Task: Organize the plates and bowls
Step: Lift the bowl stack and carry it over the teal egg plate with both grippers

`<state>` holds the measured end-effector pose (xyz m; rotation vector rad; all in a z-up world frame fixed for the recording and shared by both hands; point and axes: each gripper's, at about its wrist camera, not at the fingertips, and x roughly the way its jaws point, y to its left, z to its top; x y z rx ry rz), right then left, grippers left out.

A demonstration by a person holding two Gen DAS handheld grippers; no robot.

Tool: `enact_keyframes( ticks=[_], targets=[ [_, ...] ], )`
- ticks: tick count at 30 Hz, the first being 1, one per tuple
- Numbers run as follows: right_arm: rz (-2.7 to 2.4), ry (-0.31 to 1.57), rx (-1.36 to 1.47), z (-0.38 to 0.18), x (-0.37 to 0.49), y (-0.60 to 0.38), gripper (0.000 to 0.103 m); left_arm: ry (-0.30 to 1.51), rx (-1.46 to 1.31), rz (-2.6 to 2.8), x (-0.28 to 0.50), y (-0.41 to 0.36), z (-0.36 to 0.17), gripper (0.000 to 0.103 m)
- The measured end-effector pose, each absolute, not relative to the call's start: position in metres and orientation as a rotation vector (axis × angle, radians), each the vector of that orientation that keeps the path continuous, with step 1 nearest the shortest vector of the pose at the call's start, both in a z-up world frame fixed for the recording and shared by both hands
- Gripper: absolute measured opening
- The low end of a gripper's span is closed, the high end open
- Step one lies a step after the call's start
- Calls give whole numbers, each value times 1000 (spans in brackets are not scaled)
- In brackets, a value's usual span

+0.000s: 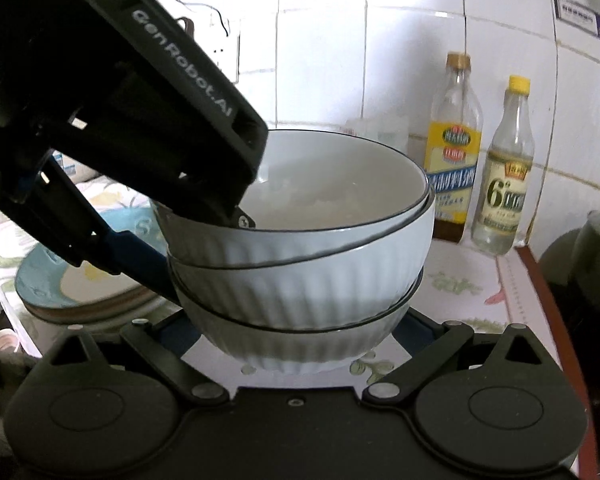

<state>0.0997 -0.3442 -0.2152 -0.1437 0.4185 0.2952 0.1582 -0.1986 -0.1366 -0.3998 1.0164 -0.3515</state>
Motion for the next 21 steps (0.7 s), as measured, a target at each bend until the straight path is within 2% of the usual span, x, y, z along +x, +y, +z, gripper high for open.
enact_keyframes(
  ticks=[13,21],
  targets=[
    [336,339,-170,-158,89,-291,102,911,-396,-352,138,-137,-77,45],
    [404,316,-168,-147,93,-240,102,867,-401,-289,125,-79,-64,45]
  ],
)
